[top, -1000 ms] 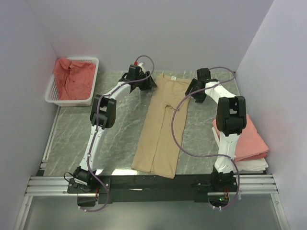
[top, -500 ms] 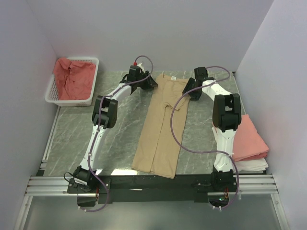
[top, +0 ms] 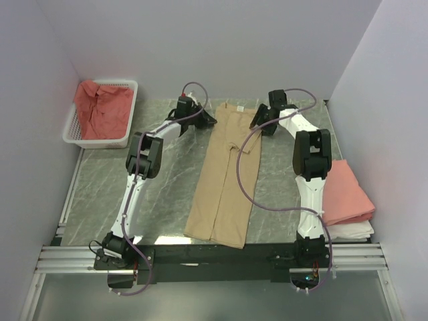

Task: Fold and stack the t-shirts
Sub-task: Fold the tshirt

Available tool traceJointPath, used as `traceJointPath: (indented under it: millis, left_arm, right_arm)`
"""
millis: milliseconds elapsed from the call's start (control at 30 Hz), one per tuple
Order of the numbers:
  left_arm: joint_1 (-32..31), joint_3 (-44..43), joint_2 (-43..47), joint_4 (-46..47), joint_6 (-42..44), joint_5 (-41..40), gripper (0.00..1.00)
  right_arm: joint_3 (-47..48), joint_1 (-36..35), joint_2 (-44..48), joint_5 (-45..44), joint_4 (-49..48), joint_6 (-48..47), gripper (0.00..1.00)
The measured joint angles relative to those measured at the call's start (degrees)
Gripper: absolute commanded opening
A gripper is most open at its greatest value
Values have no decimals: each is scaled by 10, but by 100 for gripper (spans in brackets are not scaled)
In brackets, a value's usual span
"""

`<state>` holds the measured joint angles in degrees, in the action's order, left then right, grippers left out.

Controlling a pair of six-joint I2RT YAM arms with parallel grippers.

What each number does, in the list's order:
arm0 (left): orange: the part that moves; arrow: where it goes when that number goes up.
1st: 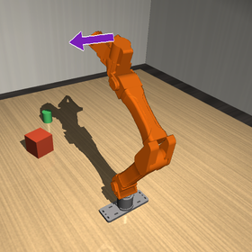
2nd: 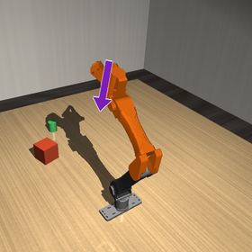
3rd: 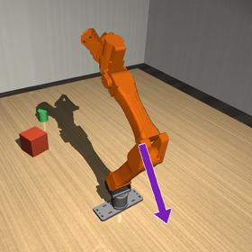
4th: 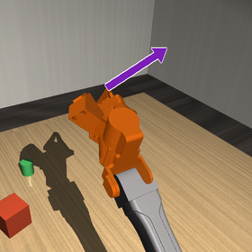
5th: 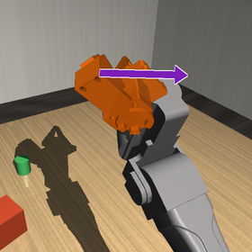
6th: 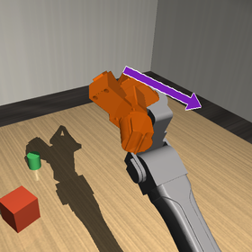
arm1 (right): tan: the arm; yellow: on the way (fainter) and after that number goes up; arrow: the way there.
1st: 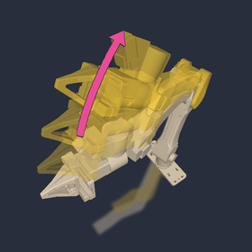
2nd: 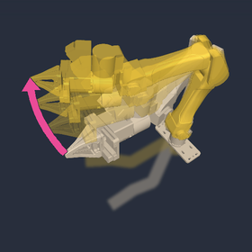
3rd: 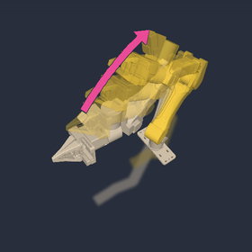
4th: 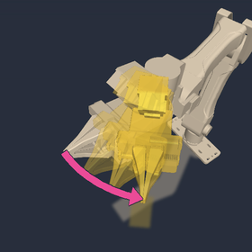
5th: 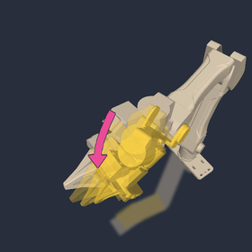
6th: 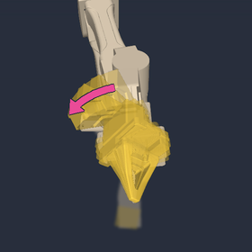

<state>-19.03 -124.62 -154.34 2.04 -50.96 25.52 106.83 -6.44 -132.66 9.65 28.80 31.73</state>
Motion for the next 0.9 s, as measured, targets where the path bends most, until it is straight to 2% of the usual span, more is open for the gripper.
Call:
traceJointPath:
  millis: [33,133,267,500,533,567,633,667,767,900]
  left_arm:
    - [2,25,12,13,-8,-6,0]
    - [16,100,55,35,-25,-27,0]
    - [52,173,101,46,-34,-54,0]
    - [119,187,115,39,-33,-81,1]
    - [127,180,114,30,-32,-85,3]
    - [132,175,112,23,-29,-87,11]
    - [141,155,104,6,-22,-88,19]
    - [143,142,99,0,-18,-85,32]
    - [144,130,97,0,-2,-78,48]
    - [146,179,139,-3,12,-77,52]
  right_arm:
    - [6,-1,-4,3,0,-1,74]
    - [15,-7,-6,7,-2,-7,79]
    - [20,-14,-8,10,-1,-11,80]
    - [34,-19,-14,16,-1,-13,80]
    - [34,-20,-14,16,-1,-14,80]
    - [34,-21,-14,16,-1,-14,80]
    - [26,-21,-12,17,-6,-14,80]
    - [17,-21,-10,17,-9,-14,80]
    - [-30,-23,18,18,-28,-14,80]
    - [-120,-30,75,18,-45,-11,78]
